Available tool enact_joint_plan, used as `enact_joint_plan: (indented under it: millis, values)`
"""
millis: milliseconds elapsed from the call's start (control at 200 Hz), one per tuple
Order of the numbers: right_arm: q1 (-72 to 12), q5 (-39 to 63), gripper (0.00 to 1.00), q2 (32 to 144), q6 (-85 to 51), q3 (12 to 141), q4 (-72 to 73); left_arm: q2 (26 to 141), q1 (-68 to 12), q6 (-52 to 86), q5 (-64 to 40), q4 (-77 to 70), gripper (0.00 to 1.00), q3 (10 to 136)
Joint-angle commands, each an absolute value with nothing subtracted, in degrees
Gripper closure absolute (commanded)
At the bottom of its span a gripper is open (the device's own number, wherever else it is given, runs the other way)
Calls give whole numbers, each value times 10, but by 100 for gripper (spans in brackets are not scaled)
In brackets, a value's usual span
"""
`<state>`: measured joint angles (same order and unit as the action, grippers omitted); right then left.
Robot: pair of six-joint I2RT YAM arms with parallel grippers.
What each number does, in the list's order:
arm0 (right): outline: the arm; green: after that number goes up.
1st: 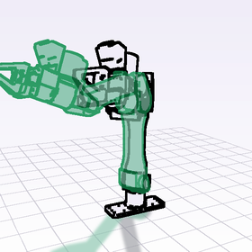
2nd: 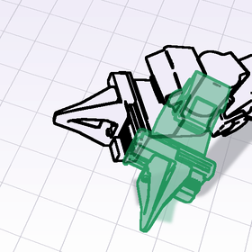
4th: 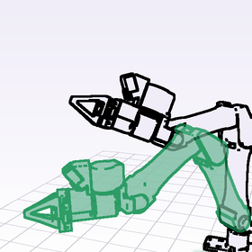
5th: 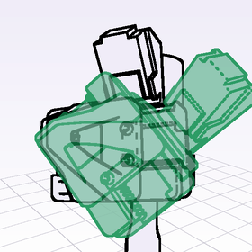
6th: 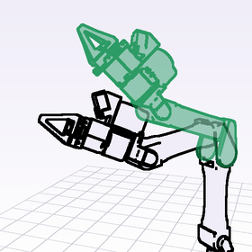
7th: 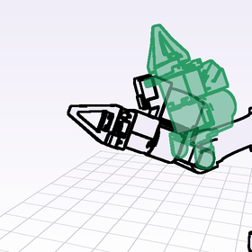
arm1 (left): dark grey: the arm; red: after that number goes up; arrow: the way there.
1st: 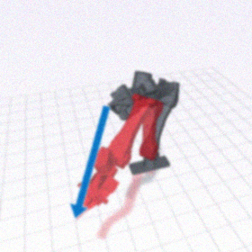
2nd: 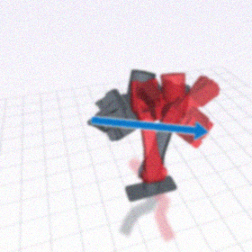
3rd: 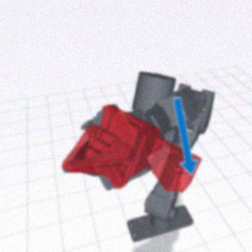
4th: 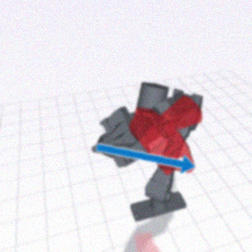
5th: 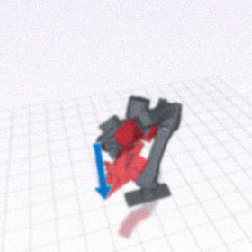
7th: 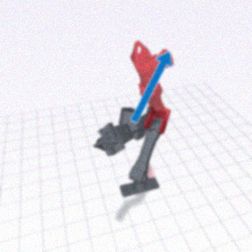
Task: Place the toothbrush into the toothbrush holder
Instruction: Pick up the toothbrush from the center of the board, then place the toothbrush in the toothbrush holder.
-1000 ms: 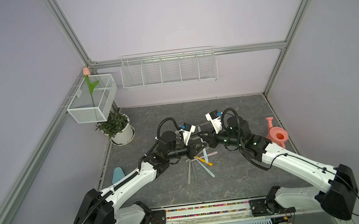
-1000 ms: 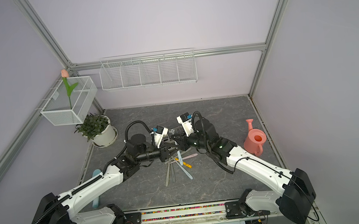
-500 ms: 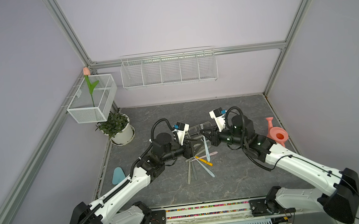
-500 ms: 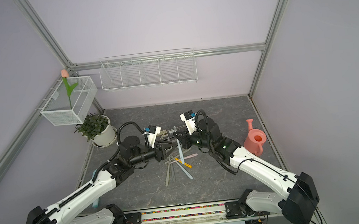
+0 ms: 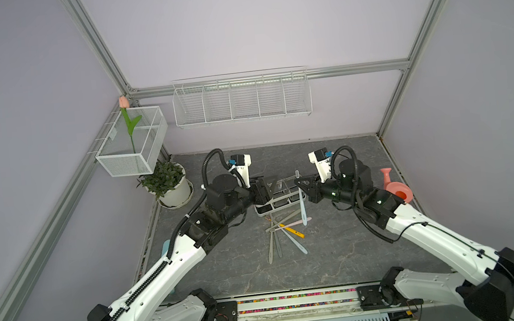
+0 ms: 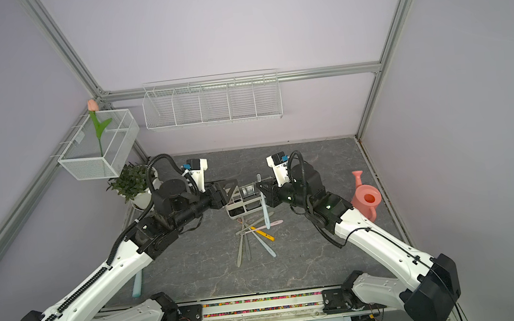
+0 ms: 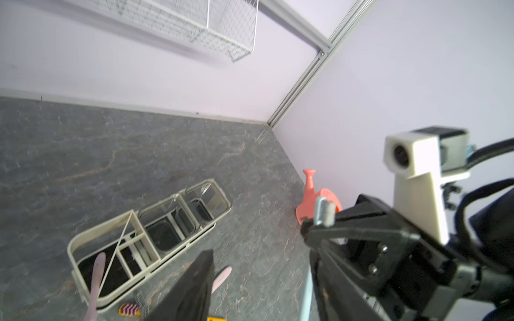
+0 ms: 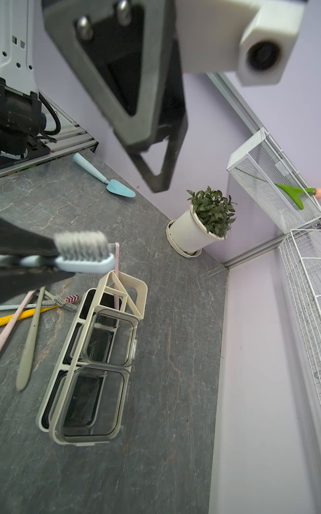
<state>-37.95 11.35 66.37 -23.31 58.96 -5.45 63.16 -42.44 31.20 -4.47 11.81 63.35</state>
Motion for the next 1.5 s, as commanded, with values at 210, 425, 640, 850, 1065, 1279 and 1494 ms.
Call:
enact_joint_plan:
  millis: [210, 425, 640, 850, 1065, 1279, 1494]
  values:
    - [-367, 92, 93, 626, -229, 599, -81, 640, -406, 296, -3, 179, 40, 671]
    - [-348, 101, 93, 629, -249, 612, -89, 605, -352, 275, 53, 242, 40, 644]
    - [-341, 99, 93, 645, -233, 636, -99, 530, -332, 300, 110, 262, 40, 605]
    - [-340, 91, 93, 647, -225, 655, -109, 566, -332, 276, 92, 282, 40, 649]
    - [-340, 95, 93, 709, -215, 681, -61, 548, -332, 289, 113, 262, 39, 623]
    - [-330, 112, 93, 810, -204, 742, -19, 581, -332, 283, 120, 248, 39, 624]
    - [-327, 136, 93, 909, -196, 788, 50, 614, -330, 255, 120, 253, 39, 647]
